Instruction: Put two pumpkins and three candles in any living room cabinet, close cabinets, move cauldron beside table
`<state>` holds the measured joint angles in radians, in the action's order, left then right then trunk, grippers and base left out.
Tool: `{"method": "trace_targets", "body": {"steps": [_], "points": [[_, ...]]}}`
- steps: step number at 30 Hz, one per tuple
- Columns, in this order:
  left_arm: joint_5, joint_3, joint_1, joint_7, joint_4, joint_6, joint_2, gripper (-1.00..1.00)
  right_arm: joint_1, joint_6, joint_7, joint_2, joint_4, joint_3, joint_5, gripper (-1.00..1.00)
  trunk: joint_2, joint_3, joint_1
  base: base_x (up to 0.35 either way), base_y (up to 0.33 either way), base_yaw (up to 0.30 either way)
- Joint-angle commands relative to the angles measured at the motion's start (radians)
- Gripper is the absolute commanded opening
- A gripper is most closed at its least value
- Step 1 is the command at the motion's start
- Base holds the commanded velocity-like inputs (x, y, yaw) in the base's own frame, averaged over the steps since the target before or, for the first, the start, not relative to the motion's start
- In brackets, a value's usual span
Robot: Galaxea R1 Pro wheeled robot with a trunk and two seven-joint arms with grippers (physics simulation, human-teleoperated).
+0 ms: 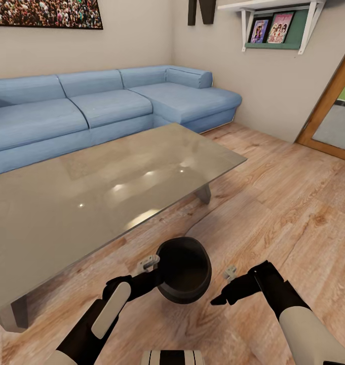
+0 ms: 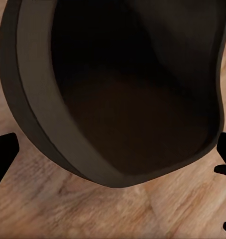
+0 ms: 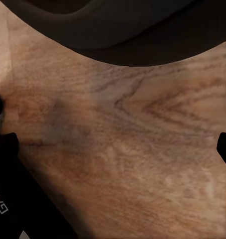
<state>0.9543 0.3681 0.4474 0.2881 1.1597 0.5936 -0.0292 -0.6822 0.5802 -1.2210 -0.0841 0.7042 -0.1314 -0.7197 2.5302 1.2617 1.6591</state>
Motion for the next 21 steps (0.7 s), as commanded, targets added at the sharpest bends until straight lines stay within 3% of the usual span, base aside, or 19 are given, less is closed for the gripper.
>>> {"method": "trace_targets", "body": {"steps": [1, 21], "points": [[0.011, 0.001, 0.0, 0.01, 0.001, 0.002, 0.0, 1.0, 0.0, 0.009, -0.007, 0.0, 0.004, -0.004, -0.005, 1.0, 0.0, 0.001, 0.0, 0.0, 0.0, 0.0], [0.012, 0.0, 0.0, 0.008, 0.002, 0.003, 0.0, 1.0, 0.0, 0.006, -0.018, -0.004, 0.011, -0.01, -0.004, 1.0, 0.0, 0.001, 0.0, 0.0, 0.0, 0.0]]}}
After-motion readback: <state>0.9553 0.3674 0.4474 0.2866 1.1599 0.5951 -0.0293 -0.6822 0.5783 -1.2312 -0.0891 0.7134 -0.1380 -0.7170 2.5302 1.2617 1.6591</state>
